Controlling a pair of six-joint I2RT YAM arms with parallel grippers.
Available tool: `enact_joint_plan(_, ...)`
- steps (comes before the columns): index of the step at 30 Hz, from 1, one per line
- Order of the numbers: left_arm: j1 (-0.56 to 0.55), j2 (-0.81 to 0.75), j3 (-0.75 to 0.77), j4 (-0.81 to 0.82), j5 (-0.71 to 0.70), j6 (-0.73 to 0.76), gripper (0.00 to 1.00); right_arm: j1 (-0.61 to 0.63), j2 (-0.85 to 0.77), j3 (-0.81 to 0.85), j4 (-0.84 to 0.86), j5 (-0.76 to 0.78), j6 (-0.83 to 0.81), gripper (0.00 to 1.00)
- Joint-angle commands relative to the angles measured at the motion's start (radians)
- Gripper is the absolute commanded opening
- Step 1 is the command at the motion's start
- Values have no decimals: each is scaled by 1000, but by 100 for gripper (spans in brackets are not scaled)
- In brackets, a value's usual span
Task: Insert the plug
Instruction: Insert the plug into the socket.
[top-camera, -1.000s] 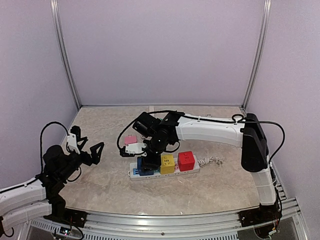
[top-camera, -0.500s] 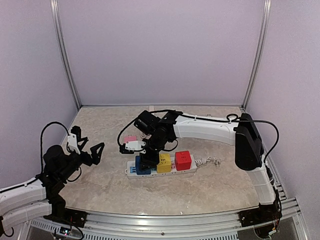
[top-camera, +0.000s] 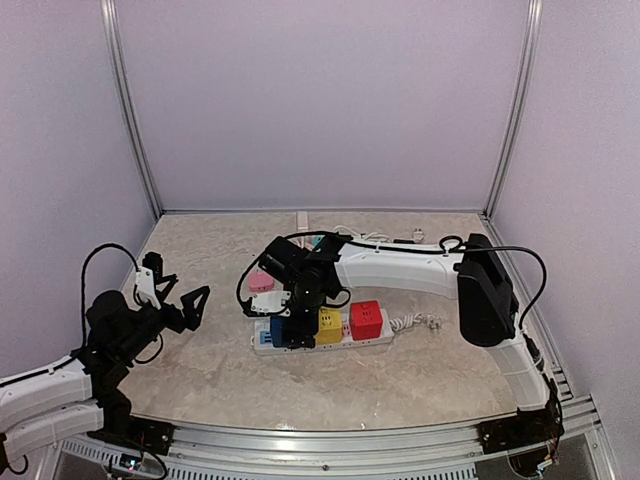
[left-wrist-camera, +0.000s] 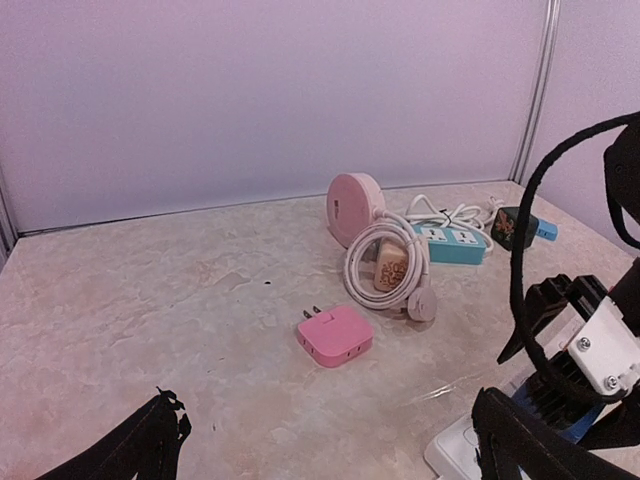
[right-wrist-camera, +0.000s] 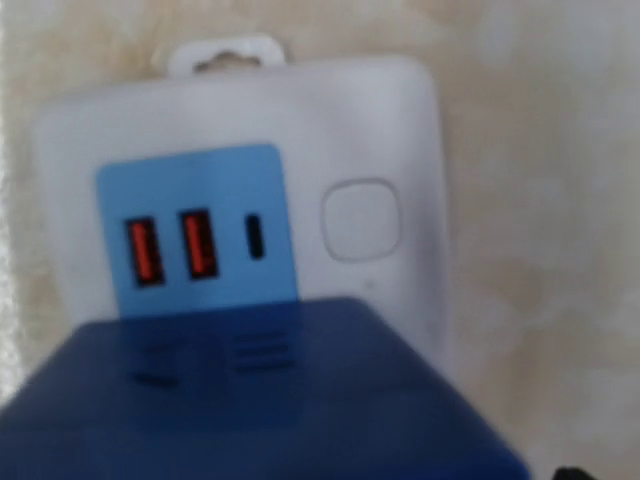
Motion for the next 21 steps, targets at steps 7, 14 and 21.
enact_joint_plan(7,20,-51,-23,3,43,45,99,69,-304,-1,201,9,54,99)
enact_joint_plan(14,98,-98,-29,-29,86,67,99,9,-614,-262,412,264,314,100)
enact_joint_plan(21,210,-171,-17,-78,89,-7,99,-170,-702,-464,166,470,738,100)
